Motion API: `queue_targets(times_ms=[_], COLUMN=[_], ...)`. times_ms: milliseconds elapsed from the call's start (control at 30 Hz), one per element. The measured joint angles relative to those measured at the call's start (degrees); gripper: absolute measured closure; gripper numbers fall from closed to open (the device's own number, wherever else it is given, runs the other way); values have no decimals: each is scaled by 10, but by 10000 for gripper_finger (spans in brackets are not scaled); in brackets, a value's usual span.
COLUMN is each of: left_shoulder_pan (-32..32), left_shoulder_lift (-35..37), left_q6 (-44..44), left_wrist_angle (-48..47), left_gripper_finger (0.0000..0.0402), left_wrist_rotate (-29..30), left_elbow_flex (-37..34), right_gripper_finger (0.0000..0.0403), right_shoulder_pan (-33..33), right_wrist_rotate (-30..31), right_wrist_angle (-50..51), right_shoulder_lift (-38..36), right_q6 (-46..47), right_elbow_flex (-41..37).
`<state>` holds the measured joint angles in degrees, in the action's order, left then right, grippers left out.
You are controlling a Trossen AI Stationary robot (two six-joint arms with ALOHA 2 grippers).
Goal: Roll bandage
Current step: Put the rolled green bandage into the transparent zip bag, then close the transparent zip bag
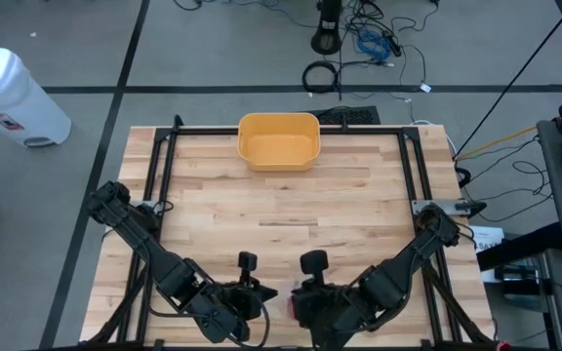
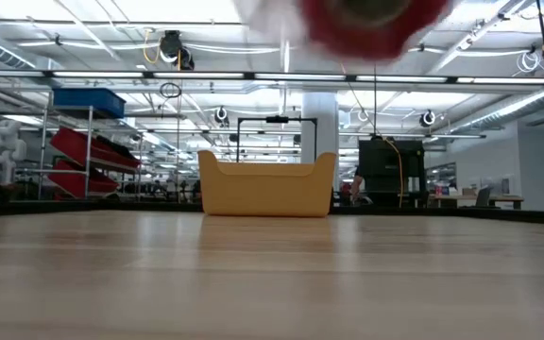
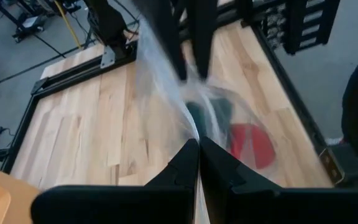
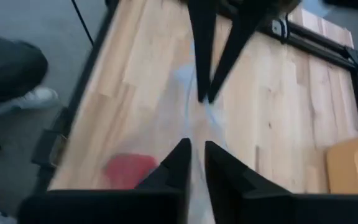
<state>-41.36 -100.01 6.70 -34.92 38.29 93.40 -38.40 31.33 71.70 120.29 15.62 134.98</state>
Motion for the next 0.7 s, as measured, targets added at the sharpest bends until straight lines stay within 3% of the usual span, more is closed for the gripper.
queue_targets(times_ms=[267, 533, 700], left_shoulder_pan=[0, 1, 2], left_shoulder_lift=[0, 0, 0], left_q6=[1, 4, 4], left_wrist_angle=[-35, -66, -66], left_gripper_finger=[385, 385, 385], left_wrist_rotate=[10, 25, 29], left_elbow_flex=[0, 0, 0], right_gripper_finger=[287, 243, 217], right_shoulder_pan=[-2, -45, -83], right_wrist_rotate=[-30, -27, 52], right_wrist_angle=[-16, 29, 64], right_shoulder_lift=[-24, -13, 22], right_q6=[11, 120, 182], right_elbow_flex=[0, 1, 0])
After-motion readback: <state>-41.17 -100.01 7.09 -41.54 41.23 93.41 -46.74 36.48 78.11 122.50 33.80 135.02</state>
